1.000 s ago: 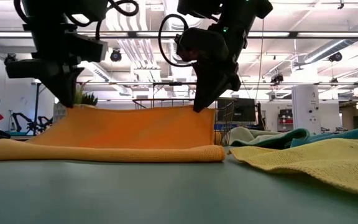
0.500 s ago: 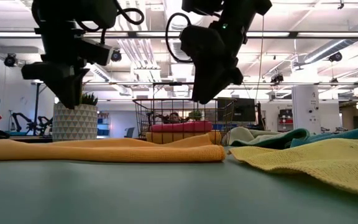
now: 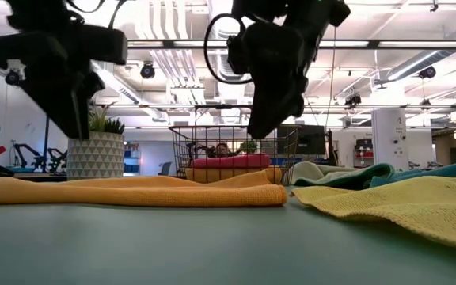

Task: Fold microfiber towels
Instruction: Fold the orange microfiber towel

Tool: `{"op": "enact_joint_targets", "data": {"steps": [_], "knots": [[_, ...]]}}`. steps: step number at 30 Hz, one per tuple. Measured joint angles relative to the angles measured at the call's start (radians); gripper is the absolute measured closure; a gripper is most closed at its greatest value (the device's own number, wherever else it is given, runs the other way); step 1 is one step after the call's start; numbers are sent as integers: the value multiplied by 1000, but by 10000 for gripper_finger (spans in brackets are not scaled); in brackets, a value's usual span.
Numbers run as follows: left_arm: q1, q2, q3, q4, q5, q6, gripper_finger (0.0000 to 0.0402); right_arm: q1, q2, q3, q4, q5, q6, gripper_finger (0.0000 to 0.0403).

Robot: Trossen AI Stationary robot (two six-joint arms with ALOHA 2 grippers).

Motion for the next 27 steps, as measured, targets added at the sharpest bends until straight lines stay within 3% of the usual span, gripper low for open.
{"op": "enact_joint_targets", "data": {"steps": [9,18,27], "knots": [[-59,5,-105,191,16,-47,259,-4,33,-22,78,26,-56,291],[-63,40,-140,232,100,-46,259,-23,86,-24,133,69,-94,309],[-64,48,-182,266,125,-46,259,-27,154,-25,134,70,-86,354]]}}
